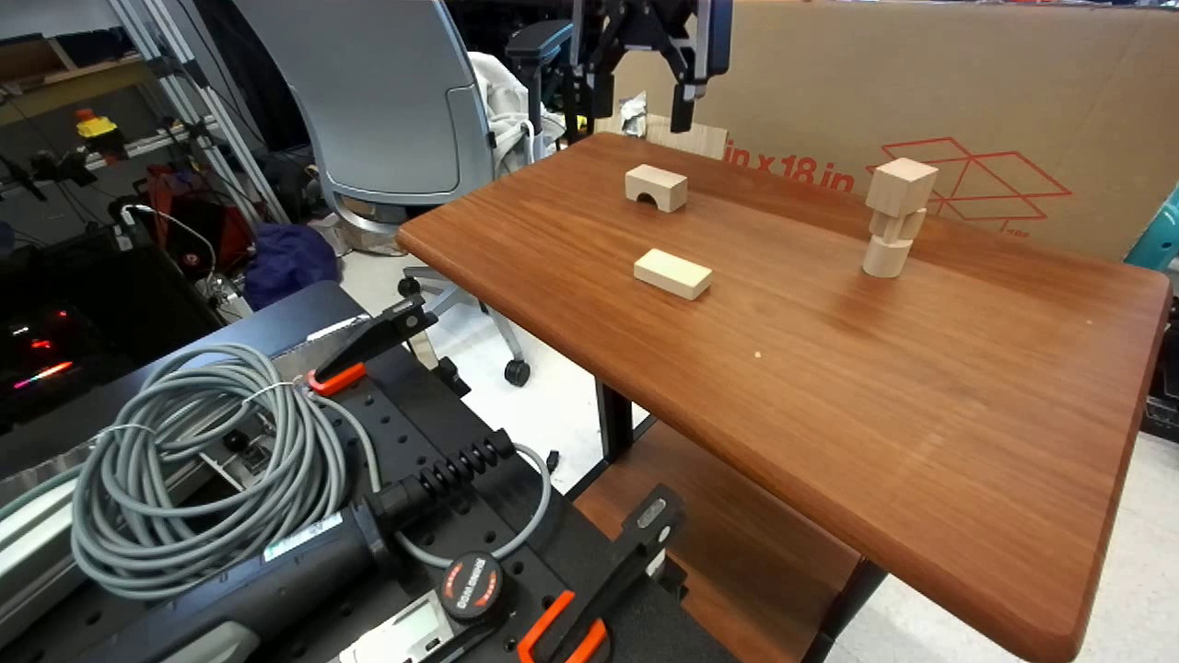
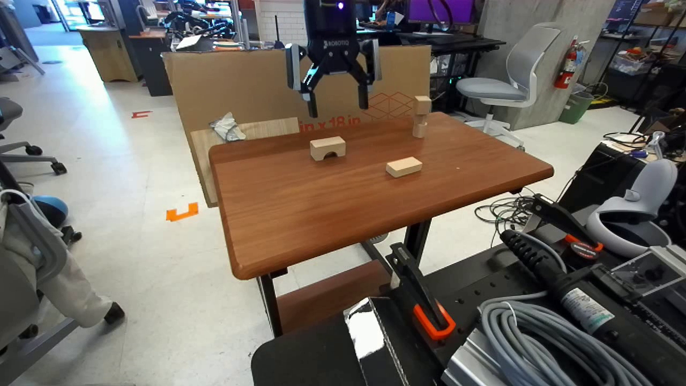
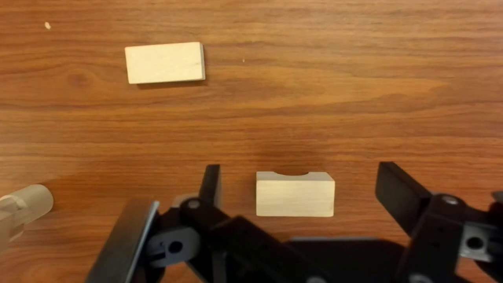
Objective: Put the wooden block on top of the other wooden block on the desk
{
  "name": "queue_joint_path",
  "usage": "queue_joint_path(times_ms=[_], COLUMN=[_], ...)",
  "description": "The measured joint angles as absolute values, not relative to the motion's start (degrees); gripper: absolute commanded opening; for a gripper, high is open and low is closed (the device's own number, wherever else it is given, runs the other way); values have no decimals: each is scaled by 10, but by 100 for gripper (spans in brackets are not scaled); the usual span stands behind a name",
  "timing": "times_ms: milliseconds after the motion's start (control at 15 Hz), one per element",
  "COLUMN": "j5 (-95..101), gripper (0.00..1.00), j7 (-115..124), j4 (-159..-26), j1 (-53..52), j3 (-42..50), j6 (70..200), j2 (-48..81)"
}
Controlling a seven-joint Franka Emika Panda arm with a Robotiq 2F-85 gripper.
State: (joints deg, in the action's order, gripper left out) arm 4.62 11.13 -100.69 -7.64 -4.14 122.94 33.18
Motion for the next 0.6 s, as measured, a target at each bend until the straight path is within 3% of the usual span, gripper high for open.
queue_joint_path(times_ms=[600], j5=[47], gripper=[100], j7=[100], j4=[-944], j1=[-83], j3=[-40], j6=[1248], j2=[409])
